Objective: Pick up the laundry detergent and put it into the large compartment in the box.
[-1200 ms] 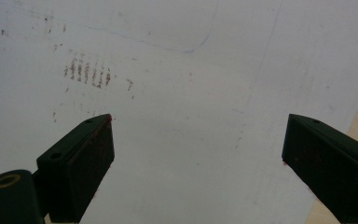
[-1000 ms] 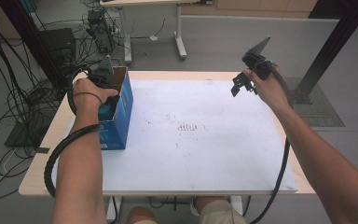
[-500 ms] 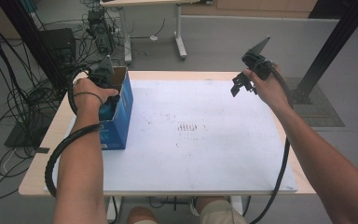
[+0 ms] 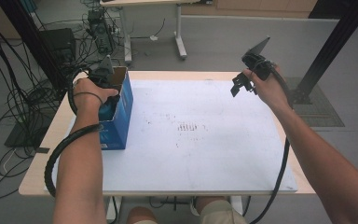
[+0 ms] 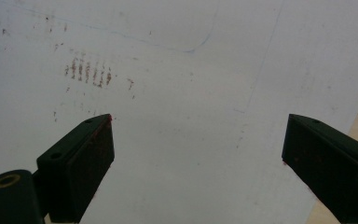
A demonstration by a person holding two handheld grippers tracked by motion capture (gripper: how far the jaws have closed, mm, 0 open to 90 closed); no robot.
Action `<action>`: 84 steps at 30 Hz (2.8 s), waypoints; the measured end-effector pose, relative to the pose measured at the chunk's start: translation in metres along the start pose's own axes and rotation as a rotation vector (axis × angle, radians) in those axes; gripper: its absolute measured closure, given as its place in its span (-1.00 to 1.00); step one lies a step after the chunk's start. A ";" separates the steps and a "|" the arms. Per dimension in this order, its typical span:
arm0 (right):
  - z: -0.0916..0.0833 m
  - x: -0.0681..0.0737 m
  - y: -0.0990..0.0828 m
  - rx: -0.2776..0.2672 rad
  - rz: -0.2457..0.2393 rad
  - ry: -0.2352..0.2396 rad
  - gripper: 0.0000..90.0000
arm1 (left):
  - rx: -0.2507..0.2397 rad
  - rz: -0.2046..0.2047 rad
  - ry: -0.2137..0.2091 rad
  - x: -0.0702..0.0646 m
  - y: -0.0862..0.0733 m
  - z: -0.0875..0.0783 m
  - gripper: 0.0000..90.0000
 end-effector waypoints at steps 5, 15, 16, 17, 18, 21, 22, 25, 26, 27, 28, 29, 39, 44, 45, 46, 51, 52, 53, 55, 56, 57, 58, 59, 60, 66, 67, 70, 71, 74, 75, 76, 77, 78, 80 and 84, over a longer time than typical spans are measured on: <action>0.000 -0.001 0.000 0.001 0.001 -0.001 -0.80 | 0.001 0.001 0.000 0.000 0.000 0.000 -0.18; 0.001 0.002 0.001 0.002 -0.006 -0.002 -0.80 | -0.007 -0.006 -0.001 0.001 -0.001 0.000 -0.18; 0.001 0.002 0.001 0.002 -0.004 0.000 -0.80 | -0.007 -0.006 -0.001 0.000 -0.001 0.000 -0.18; 0.001 0.002 0.001 0.002 -0.005 0.000 -0.80 | -0.007 -0.005 0.000 0.000 -0.001 0.000 -0.18; 0.001 0.002 0.001 0.001 -0.005 0.000 -0.80 | -0.005 -0.005 -0.001 0.000 -0.001 0.000 -0.18; 0.000 0.002 0.001 0.000 -0.002 0.001 -0.80 | -0.010 -0.006 0.000 0.000 -0.002 0.000 -0.18; 0.000 0.002 0.000 -0.001 -0.005 -0.002 -0.80 | -0.009 -0.006 0.000 0.000 -0.002 0.000 -0.18; 0.000 0.002 0.000 -0.001 -0.004 -0.002 -0.80 | -0.009 -0.007 0.000 0.000 -0.002 0.000 -0.18; 0.000 0.002 0.000 -0.002 -0.003 -0.002 -0.80 | -0.008 -0.007 -0.001 0.000 -0.002 0.000 -0.18; -0.001 0.001 0.000 -0.001 -0.003 0.000 -0.80 | -0.007 -0.007 -0.001 0.001 -0.002 0.000 -0.18; -0.001 0.002 0.000 -0.001 -0.004 -0.004 -0.80 | -0.006 -0.007 0.000 0.001 -0.001 0.000 -0.18; -0.001 0.001 0.000 -0.002 0.001 0.000 -0.80 | -0.007 -0.008 0.000 0.001 -0.002 0.000 -0.18; 0.000 0.003 0.001 0.002 -0.002 -0.001 -0.80 | -0.008 -0.008 0.000 0.001 -0.002 0.000 -0.18; 0.000 0.003 0.001 0.001 -0.003 0.000 -0.80 | -0.012 -0.008 -0.001 0.001 -0.003 -0.002 -0.19; 0.000 0.003 0.001 0.001 -0.003 0.000 -0.80 | -0.011 -0.009 0.001 0.001 -0.003 -0.002 -0.19; 0.000 0.003 0.001 0.002 -0.003 0.000 -0.80 | -0.013 -0.009 -0.001 0.002 -0.003 -0.003 -0.19; -0.001 0.004 0.001 0.000 -0.002 0.003 -0.80 | -0.020 -0.007 0.002 0.001 -0.004 -0.006 -0.23; -0.001 0.004 0.000 0.000 -0.005 0.004 -0.80 | -0.022 -0.006 0.005 0.001 -0.004 -0.007 -0.23; -0.001 0.004 0.000 -0.001 -0.006 0.005 -0.80 | -0.021 -0.004 0.005 0.001 -0.004 -0.008 -0.24; -0.001 0.004 0.000 -0.001 -0.006 0.004 -0.80 | -0.024 -0.003 0.009 0.001 -0.005 -0.011 -0.26; -0.001 0.004 0.000 -0.002 -0.006 0.004 -0.80 | -0.027 -0.005 0.008 0.001 -0.005 -0.012 -0.27; -0.002 0.004 0.000 -0.001 -0.005 0.004 -0.80 | -0.028 -0.006 0.008 0.001 -0.006 -0.014 -0.28; -0.002 0.004 0.000 -0.003 -0.004 0.005 -0.80 | -0.030 -0.005 0.009 0.001 -0.006 -0.016 -0.29; -0.002 0.004 0.000 -0.004 -0.005 0.007 -0.80 | -0.031 -0.007 0.012 0.001 -0.006 -0.018 -0.30; -0.002 0.005 0.001 -0.004 -0.004 0.008 -0.80 | -0.030 -0.003 0.017 0.000 -0.007 -0.020 -0.29; -0.001 0.007 0.002 -0.004 -0.015 0.012 -0.80 | -0.048 0.005 0.025 0.000 -0.012 -0.036 -0.32; -0.001 0.008 0.002 -0.005 -0.016 0.014 -0.80 | -0.047 0.010 0.025 0.000 -0.012 -0.038 -0.34; -0.001 0.009 0.003 -0.008 -0.018 0.013 -0.80 | -0.069 0.018 0.017 0.000 -0.017 -0.047 -0.36; -0.001 0.009 0.003 -0.008 -0.019 0.013 -0.80 | -0.067 0.028 0.013 0.000 -0.018 -0.052 -0.38; 0.000 0.009 0.004 -0.002 -0.018 0.012 -0.80 | -0.094 0.046 0.010 -0.004 -0.022 -0.064 -0.44; 0.000 0.009 0.005 0.000 -0.019 0.012 -0.80 | -0.098 0.049 0.005 -0.005 -0.023 -0.067 -0.47; 0.001 0.009 0.005 0.000 -0.015 0.012 -0.80 | -0.103 0.063 -0.002 -0.007 -0.024 -0.071 -0.51; 0.001 0.010 0.005 0.000 -0.016 0.011 -0.80 | -0.110 0.069 -0.005 -0.009 -0.025 -0.074 -0.54; 0.001 0.010 0.006 0.001 -0.019 0.012 -0.80 | -0.118 0.082 -0.009 -0.013 -0.026 -0.078 -0.56; 0.002 0.011 0.008 0.004 -0.012 0.007 -0.80 | -0.129 0.108 -0.026 -0.020 -0.027 -0.085 -0.58; 0.006 0.010 0.012 0.019 -0.003 0.008 -0.81 | -0.133 0.168 -0.047 -0.038 -0.026 -0.096 -0.60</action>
Point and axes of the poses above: each handheld gripper's, and its own axes: z roughly forward along the jaws, y roughly out of its top, x roughly to its left, the point moved 2 cm from there along z, roughly forward along the jaws, and after that the axes turned 6 degrees about y, right-handed, at the moved point
